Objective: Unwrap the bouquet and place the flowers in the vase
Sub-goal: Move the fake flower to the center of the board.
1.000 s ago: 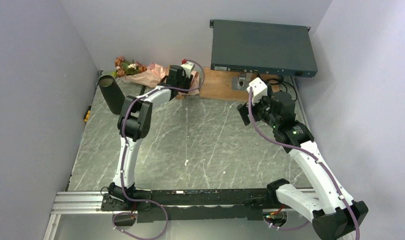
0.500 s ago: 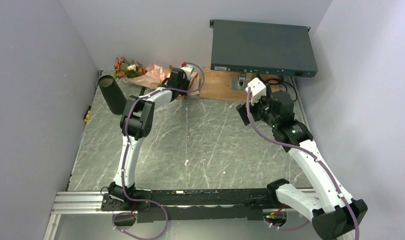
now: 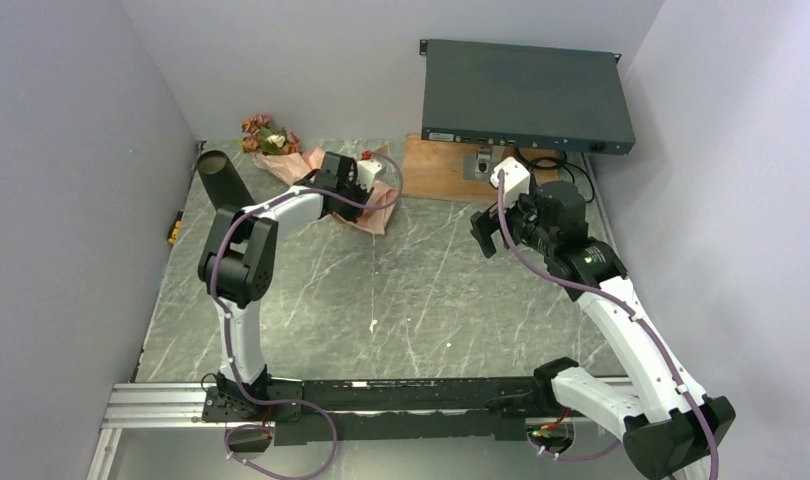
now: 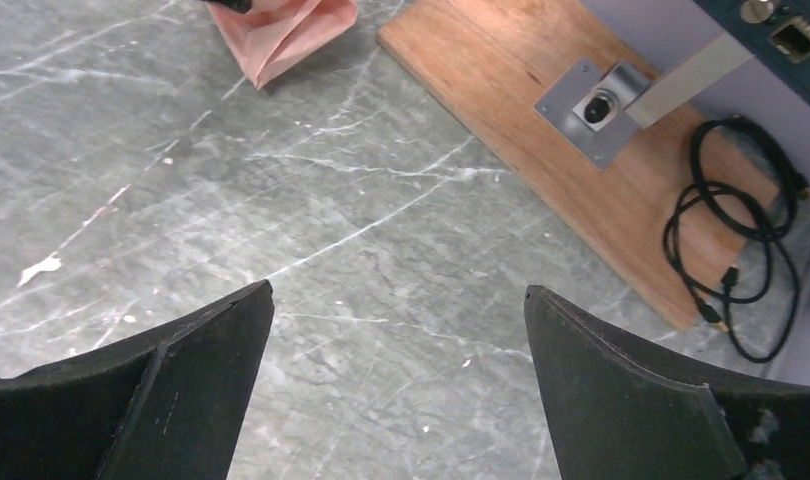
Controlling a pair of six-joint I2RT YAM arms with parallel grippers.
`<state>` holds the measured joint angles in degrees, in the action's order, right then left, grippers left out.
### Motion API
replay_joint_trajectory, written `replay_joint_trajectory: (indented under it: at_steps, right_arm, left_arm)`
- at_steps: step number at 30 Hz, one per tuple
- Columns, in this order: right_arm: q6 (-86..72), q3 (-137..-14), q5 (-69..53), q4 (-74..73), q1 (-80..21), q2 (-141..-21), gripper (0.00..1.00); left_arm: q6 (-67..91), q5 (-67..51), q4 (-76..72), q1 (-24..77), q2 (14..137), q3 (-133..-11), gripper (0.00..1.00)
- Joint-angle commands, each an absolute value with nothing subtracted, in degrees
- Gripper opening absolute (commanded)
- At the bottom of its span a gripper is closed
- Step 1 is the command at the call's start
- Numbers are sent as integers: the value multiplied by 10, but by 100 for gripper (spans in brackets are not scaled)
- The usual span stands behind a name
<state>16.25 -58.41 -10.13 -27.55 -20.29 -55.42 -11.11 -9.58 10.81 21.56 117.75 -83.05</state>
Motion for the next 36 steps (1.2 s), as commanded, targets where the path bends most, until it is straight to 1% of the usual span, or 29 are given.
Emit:
replay_joint_trajectory:
  at_steps: [1,6,10,12,16,19,25,26,27,29,31,32,34,35,36]
  right_arm:
    - [121,-614,-144,-300,-201,-552,99]
    - [115,-601,-169,-314,-201,-523,100]
    - [114,-591,-181,-332,-201,-495,100]
    - [113,-585,-187,-342,-201,-481,100]
    - [108,-575,-200,-366,-201,-457,100]
    - [110,-565,-219,-384,-201,-444,100]
    - [127,-556,-246,-416,-201,-441,100]
    - [131,-555,-250,-417,-201,-441,100]
    - [134,-554,-255,-416,-201,-442,100]
    - [139,-551,-266,-413,-202,-447,100]
    - [146,-548,-277,-407,-202,-455,99]
    - [149,-547,-280,-404,-202,-460,99]
    - [155,-542,-289,-393,-202,-469,99]
    - [157,-540,-296,-385,-202,-475,99]
    - [158,-538,-305,-374,-202,-483,99]
  left_arm:
    - [-218,-204,209,231,1084,-779,0]
    - [-381,-281,309,286,995,-687,0]
    - [-491,-270,348,357,922,-600,0]
    - [-521,-256,350,392,891,-564,0]
    - [-547,-220,371,431,876,-541,0]
    - [-599,-185,378,451,874,-529,0]
    - [-689,-167,394,457,846,-513,0]
    - [-686,-169,395,456,837,-511,2]
    - [-677,-172,398,454,828,-512,9]
    - [-636,-190,413,446,811,-526,28]
    - [-581,-214,428,429,790,-550,41]
    - [-560,-226,443,417,779,-564,50]
    - [-494,-247,454,386,759,-591,59]
    - [-469,-256,460,362,750,-604,62]
    - [-445,-264,464,339,740,-615,63]
